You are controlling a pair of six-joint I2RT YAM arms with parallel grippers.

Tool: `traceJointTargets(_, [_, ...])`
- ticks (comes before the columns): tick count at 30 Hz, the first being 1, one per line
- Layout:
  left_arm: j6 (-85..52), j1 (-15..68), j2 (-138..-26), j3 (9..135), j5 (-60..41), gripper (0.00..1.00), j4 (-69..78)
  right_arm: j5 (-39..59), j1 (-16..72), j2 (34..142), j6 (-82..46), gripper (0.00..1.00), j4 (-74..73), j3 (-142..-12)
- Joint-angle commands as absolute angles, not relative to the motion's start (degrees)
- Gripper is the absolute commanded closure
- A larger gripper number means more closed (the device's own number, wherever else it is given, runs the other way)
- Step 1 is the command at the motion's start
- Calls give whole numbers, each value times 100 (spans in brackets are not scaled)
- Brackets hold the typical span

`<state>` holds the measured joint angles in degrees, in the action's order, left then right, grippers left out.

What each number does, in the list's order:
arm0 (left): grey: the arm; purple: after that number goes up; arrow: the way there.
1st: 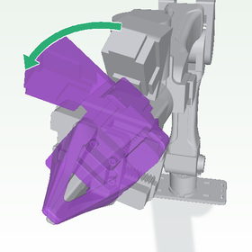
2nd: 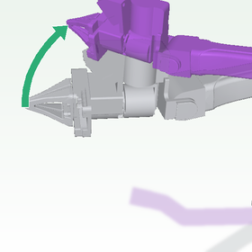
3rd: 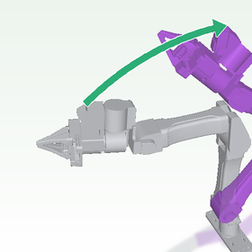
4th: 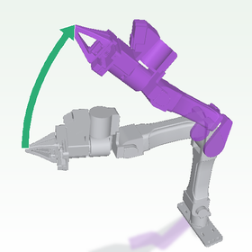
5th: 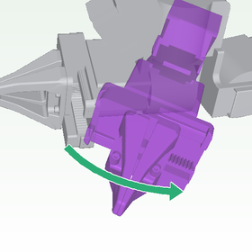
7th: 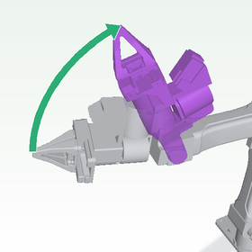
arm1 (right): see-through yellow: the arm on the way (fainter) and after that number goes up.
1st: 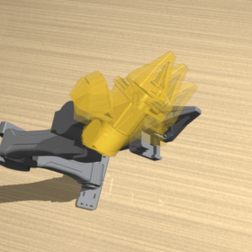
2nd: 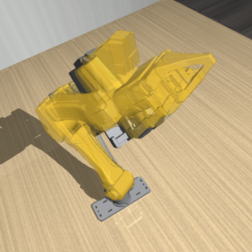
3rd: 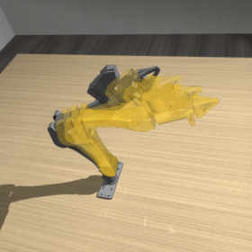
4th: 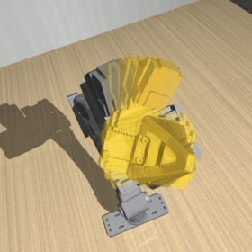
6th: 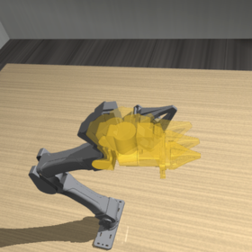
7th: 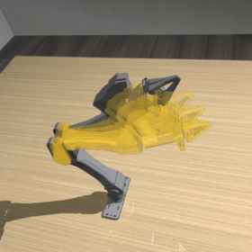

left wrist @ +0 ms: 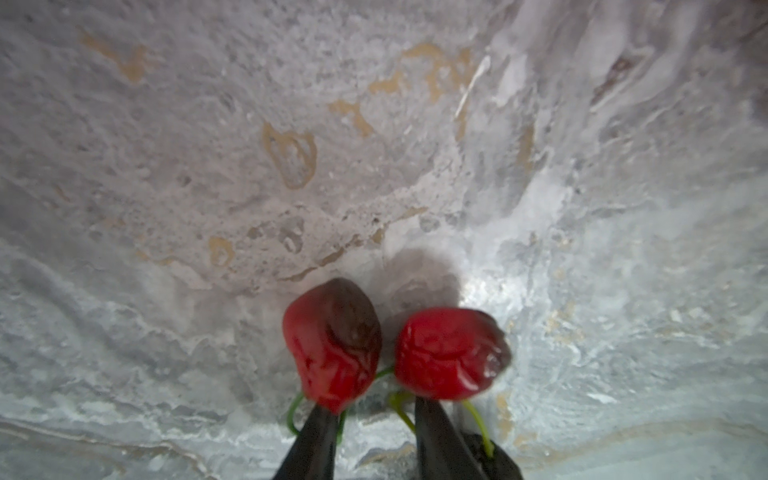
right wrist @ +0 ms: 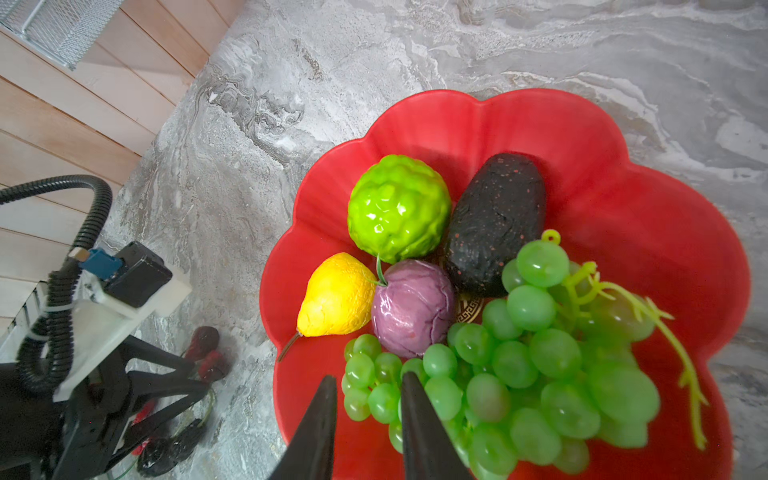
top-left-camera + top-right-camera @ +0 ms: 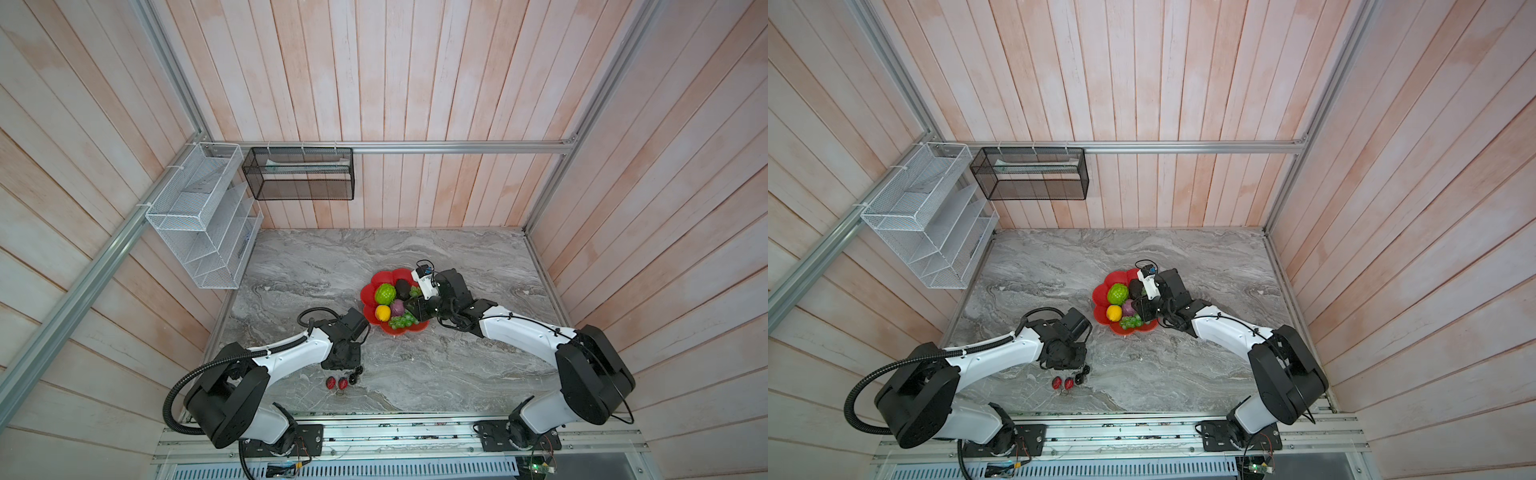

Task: Place and organize the fake fruits in the fruit bowl
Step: 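Grasp the red cherries by their stems with the left gripper, then lift the red cherries and carry them over the bowl with the left gripper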

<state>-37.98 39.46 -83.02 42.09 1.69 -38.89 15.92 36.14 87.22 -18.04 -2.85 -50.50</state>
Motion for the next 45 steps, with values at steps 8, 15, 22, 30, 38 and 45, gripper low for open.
traceJointTargets(8, [-3761,3973,-8104,4183,57,92,-3914,1627,3640,8784,-1830,73,-402,-5019])
traceJointTargets(15, [-3762,3973,-7778,4280,167,94,-4005,1668,3641,8797,-1879,73,-437,-5010])
traceJointTargets(22, [-3522,3916,-7396,4718,66,94,-4280,1613,3643,8745,-1866,73,-431,-5025])
traceJointTargets(30, [-3164,3788,-7252,5453,-915,94,-4079,1439,3646,8507,-1853,74,-334,-4919])
traceJointTargets(38, [-2941,3224,-8053,6452,-1785,94,-3666,1310,3641,8183,-1876,74,-328,-4733])
traceJointTargets(45, [-3507,2567,-8562,6210,-3299,94,-2117,1398,3646,8085,-1887,74,-205,-4676])
